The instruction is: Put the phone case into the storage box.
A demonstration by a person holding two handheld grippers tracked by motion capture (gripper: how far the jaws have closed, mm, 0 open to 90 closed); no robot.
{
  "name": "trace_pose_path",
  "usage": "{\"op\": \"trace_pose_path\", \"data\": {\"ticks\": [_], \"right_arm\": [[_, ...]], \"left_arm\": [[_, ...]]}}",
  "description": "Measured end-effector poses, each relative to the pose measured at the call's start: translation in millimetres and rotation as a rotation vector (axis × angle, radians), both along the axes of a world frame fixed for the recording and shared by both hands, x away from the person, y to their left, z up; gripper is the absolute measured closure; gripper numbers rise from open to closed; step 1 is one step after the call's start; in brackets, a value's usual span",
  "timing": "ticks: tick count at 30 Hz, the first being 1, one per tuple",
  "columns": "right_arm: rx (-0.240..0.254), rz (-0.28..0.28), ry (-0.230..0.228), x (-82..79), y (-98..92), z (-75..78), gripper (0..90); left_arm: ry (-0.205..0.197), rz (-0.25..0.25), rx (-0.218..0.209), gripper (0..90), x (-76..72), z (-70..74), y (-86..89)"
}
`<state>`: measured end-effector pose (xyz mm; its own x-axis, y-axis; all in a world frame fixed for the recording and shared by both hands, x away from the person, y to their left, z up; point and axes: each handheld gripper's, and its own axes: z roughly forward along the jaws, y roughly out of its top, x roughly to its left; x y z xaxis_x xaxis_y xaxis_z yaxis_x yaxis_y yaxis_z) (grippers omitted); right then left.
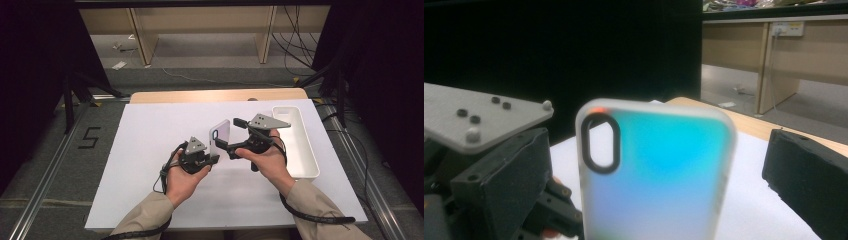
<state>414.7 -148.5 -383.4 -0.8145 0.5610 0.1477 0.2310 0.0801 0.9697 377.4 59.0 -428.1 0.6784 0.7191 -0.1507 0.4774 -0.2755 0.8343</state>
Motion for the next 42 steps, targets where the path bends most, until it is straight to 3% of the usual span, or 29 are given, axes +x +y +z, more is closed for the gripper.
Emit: {"op": "trace_pose_path", "data": {"ticks": [7, 21, 35, 42], "right_arm": [[0.003, -0.038, 0.0, -0.5, 1.6, -0.7, 0.4], [-0.005, -0.079, -0.004, -1.6, 4.8, -3.4, 4.0], [0.001, -0.109, -0.002, -4.1, 3.8, -5.0, 16.9], [0.003, -0.119, 0.0, -5.2, 3.8, -5.0, 17.5]], "left_arm": [[0.001, -0.006, 0.006, 80.7, -0.6, -1.6, -9.4], [-0.004, 0.0, 0.007, 80.7, -1.4, -2.1, -11.3], [-0.009, -0.004, 0.011, 80.6, -1.8, -2.5, -13.6], [-0.011, -0.005, 0.009, 80.6, -1.9, -2.5, -13.9]]}}
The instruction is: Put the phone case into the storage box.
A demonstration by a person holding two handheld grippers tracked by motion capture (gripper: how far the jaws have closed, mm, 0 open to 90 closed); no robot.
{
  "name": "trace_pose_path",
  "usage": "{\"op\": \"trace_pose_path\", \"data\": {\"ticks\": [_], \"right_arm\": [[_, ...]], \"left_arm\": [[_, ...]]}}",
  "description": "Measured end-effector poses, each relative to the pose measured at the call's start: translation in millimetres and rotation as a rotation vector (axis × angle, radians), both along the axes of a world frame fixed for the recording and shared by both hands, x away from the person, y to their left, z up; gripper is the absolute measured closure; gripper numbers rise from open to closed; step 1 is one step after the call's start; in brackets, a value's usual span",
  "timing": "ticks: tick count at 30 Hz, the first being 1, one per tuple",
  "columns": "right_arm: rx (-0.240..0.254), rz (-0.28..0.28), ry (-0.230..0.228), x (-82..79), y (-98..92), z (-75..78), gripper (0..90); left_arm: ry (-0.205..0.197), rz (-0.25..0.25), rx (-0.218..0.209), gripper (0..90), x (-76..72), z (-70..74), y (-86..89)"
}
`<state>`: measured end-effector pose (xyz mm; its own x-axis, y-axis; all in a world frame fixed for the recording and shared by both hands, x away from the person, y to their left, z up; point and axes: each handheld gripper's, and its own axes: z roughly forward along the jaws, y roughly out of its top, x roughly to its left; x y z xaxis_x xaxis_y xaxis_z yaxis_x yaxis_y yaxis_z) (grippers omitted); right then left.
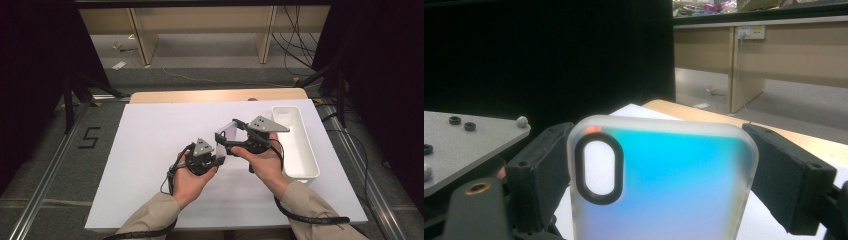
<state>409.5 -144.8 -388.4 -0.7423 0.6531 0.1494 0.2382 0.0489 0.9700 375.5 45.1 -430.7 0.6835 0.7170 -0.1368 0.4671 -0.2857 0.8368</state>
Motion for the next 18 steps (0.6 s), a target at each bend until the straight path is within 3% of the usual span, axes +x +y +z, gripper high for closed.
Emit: {"op": "trace_pose_path", "data": {"ticks": [7, 10, 15, 18], "right_arm": [[0.001, -0.008, -0.005, -1.7, -0.2, 1.8, 17.9], [-0.002, -0.006, -0.011, -2.2, -1.1, 3.4, 17.9], [-0.004, -0.01, -0.023, -2.5, -3.2, 6.2, 18.0], [-0.005, -0.016, -0.032, -2.2, -5.8, 8.7, 18.0]], "left_arm": [[-0.022, -0.005, 0.005, 80.2, -0.2, 0.6, 0.1], [-0.053, -0.016, 0.017, 78.4, -0.1, 1.4, 0.7], [-0.103, -0.037, 0.023, 57.6, -0.1, 4.5, 1.3], [-0.096, -0.055, 0.029, 37.5, 0.3, 6.0, 3.3]]}}
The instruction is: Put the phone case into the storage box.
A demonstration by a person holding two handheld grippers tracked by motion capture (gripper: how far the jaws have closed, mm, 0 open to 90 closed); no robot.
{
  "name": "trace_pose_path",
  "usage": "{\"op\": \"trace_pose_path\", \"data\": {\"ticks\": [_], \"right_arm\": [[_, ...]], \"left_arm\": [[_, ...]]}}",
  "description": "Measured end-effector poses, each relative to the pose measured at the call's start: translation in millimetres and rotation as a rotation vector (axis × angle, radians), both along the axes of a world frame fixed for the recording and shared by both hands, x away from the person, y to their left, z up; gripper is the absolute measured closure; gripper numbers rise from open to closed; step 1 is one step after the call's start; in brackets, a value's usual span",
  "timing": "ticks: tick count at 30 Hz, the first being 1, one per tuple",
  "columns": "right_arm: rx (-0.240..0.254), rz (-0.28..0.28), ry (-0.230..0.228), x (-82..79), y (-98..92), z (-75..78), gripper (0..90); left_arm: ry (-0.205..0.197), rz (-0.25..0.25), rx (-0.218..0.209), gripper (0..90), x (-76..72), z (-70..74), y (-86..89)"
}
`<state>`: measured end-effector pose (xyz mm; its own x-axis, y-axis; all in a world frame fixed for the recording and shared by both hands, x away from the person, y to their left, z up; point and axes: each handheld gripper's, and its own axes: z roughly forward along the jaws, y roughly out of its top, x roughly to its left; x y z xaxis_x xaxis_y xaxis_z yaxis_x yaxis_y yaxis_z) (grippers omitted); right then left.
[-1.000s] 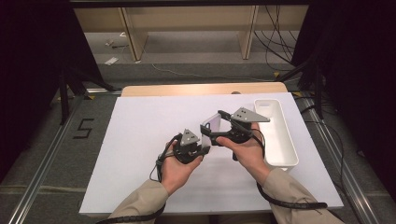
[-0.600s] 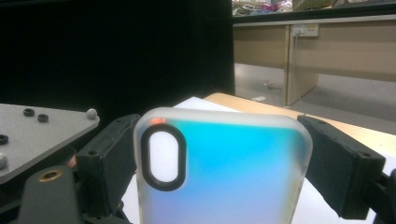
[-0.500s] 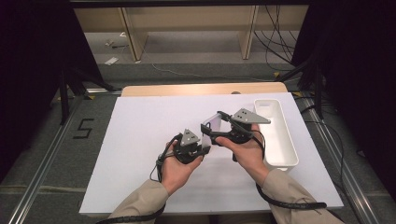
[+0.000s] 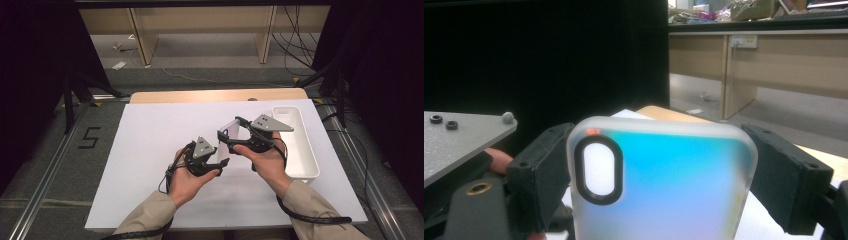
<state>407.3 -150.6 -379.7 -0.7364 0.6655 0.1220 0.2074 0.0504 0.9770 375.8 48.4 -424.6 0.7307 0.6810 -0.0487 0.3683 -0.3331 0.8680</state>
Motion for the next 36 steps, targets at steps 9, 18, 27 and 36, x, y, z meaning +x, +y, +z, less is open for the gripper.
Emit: {"op": "trace_pose_path", "data": {"ticks": [9, 18, 27, 36], "right_arm": [[-0.001, -0.033, -0.015, 3.0, -10.7, 6.5, 18.0], [0.019, -0.073, -0.036, 6.2, -23.4, 16.0, 18.0], [0.023, -0.102, -0.035, 9.0, -32.9, 20.1, 18.0], [0.022, -0.127, -0.035, 11.7, -40.0, 22.3, 18.1]], "left_arm": [[-0.018, -0.033, 0.029, 0.6, 0.2, 4.6, 19.0], [-0.049, -0.041, 0.016, 0.0, -3.5, 7.7, 37.7], [-0.063, -0.037, -0.005, 0.0, -7.4, 8.1, 52.1], [-0.07, -0.028, -0.013, 0.0, -10.2, 8.0, 62.7]]}}
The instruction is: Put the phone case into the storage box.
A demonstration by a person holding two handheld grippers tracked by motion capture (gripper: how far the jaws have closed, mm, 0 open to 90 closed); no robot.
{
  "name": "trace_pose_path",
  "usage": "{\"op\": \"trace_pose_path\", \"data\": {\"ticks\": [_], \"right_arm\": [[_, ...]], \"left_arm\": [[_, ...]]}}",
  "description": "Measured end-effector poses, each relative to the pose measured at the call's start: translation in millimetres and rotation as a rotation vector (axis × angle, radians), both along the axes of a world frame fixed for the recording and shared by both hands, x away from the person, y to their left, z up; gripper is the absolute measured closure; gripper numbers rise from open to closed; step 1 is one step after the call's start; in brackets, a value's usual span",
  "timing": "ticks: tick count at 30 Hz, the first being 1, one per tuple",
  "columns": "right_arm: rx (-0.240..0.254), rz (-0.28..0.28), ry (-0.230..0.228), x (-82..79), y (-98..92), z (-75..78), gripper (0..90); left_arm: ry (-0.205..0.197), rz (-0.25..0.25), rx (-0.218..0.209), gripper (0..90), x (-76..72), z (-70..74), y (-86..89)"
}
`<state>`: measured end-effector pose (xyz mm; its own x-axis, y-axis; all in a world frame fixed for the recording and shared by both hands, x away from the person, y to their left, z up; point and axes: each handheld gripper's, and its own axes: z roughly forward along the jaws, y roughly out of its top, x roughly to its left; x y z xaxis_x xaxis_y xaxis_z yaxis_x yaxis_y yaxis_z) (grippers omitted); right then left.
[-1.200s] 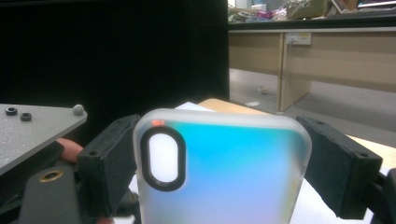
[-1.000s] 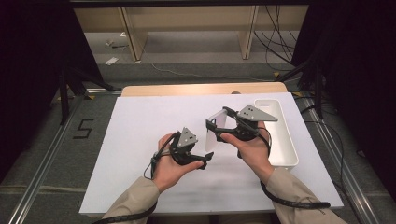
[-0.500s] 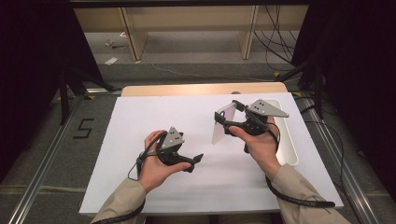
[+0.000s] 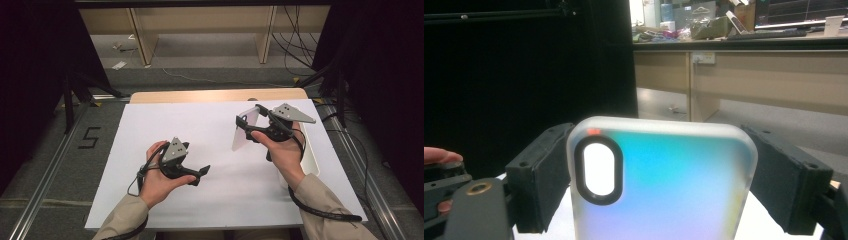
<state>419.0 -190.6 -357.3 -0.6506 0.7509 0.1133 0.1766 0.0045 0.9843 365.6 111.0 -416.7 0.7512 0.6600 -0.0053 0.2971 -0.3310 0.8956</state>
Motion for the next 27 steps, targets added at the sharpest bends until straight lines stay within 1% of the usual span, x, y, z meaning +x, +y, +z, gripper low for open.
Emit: {"op": "trace_pose_path", "data": {"ticks": [10, 13, 17, 27], "right_arm": [[0.007, -0.023, -0.003, 2.1, -6.4, 2.7, 18.1], [0.0, -0.031, -0.003, 2.8, -8.7, 3.4, 18.1], [0.003, -0.041, -0.007, 3.8, -10.7, 3.6, 18.1], [0.002, -0.061, -0.007, 5.9, -16.8, 5.2, 18.1]], "left_arm": [[0.001, 0.003, -0.011, 0.0, -1.8, -0.3, 7.4], [0.0, 0.007, -0.015, 0.0, -2.3, -0.3, 9.7], [0.0, 0.008, -0.009, 0.0, -2.8, -0.9, 12.4], [0.003, 0.013, -0.01, 0.0, -4.2, -2.1, 17.5]]}}
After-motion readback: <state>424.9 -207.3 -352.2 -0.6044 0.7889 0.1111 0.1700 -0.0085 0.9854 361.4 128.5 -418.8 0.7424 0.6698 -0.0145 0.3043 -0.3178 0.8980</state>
